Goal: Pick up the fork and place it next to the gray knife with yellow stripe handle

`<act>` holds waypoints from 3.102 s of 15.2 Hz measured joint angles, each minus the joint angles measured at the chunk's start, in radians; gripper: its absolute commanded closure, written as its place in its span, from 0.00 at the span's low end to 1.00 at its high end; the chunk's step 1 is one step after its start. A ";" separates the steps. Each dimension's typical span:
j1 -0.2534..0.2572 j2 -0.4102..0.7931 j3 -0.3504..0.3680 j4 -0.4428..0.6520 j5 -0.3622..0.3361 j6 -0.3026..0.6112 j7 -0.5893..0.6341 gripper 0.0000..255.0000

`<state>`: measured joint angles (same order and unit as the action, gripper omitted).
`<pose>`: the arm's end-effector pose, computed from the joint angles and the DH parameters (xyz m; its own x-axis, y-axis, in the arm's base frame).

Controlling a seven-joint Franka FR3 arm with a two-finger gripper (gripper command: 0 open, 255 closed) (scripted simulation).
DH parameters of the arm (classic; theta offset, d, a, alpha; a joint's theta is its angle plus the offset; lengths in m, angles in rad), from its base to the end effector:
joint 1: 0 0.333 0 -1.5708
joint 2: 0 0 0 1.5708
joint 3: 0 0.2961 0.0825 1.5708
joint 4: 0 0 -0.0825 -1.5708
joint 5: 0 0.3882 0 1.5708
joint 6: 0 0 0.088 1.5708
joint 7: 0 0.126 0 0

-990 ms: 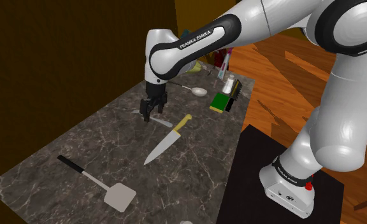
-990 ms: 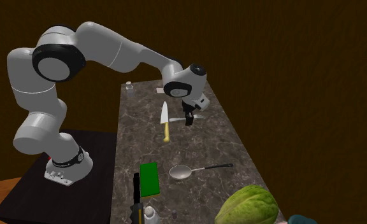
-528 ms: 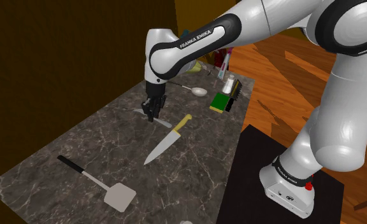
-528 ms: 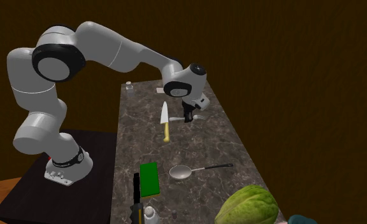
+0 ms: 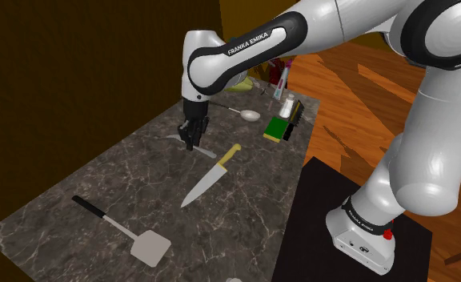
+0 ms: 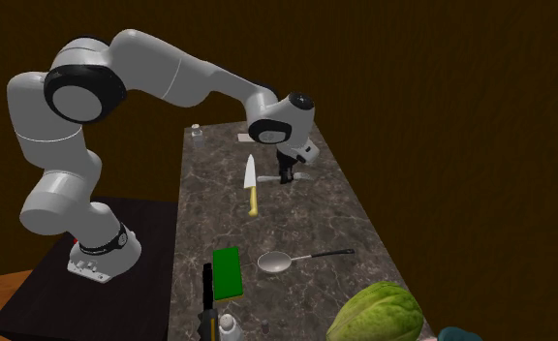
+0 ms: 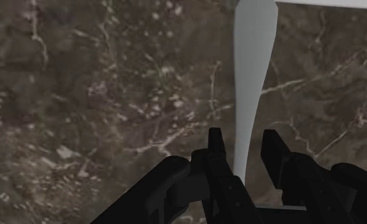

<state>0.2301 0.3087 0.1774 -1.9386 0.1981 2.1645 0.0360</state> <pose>0.5485 0.2462 0.2827 0.9621 0.2538 -0.0999 0.2300 -0.9518 -0.2029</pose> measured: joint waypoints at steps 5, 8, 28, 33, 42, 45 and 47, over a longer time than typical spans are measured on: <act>-0.003 -0.033 0.000 0.028 -0.001 -0.060 0.009 1.00; -0.003 -0.051 0.000 0.044 -0.002 -0.094 0.016 1.00; -0.166 -0.174 -0.114 0.004 -0.003 -0.228 -0.236 1.00; -0.229 -0.173 -0.165 0.007 -0.014 -0.249 -0.344 1.00; -0.344 -0.097 -0.252 0.117 -0.034 -0.315 -0.531 1.00; -0.384 -0.054 -0.279 0.174 -0.038 -0.338 -0.592 1.00; -0.414 -0.025 -0.296 0.217 -0.039 -0.359 -0.636 1.00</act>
<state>-0.1838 0.2838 -0.1190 -1.7212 0.1590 1.8058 -0.6000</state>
